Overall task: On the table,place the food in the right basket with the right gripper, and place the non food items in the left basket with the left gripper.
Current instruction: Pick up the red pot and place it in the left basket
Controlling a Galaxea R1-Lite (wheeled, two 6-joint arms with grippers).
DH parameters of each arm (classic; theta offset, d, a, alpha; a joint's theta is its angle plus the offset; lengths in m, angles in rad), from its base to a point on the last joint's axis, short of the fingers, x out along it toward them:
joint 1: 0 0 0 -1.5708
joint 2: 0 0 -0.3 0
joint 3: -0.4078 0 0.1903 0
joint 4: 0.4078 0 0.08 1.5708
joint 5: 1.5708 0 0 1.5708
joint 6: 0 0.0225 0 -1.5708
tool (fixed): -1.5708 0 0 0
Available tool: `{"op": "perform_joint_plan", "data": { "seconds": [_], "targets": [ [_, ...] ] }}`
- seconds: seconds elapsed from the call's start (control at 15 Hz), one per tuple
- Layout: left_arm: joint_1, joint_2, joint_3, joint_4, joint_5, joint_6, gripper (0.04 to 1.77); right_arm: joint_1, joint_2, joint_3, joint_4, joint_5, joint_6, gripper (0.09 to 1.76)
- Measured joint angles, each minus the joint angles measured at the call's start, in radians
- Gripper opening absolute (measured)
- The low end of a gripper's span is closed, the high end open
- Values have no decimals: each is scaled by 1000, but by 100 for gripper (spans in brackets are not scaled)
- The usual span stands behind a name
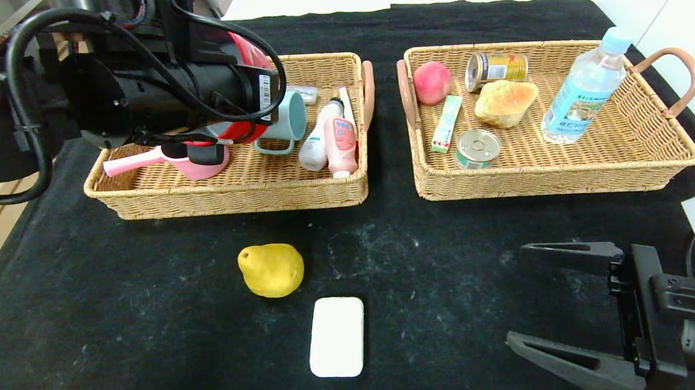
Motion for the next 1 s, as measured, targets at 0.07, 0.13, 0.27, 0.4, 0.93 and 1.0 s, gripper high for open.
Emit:
{"op": "perform_joint_plan", "data": {
  "seconds": [0.07, 0.13, 0.27, 0.4, 0.93, 1.0],
  "targets": [
    [-1, 14, -7, -17, -3, -2, 19, 0, 0, 0, 0, 0, 0, 171],
    [-1, 29, -16, -24, -5, -6, 19, 0, 0, 0, 0, 0, 1, 171],
    [-1, 52, -31, -41, -7, -10, 19, 0, 1, 0, 0, 0, 0, 171],
    [-1, 64, -33, -42, -6, -11, 19, 0, 3, 0, 0, 0, 0, 171],
    [11, 73, -24, -43, 6, -13, 72, 0, 4, 4, 0, 1, -1, 171],
    [11, 73, -23, -43, 7, -14, 83, 0, 4, 4, 0, 1, -1, 171]
  ]
}}
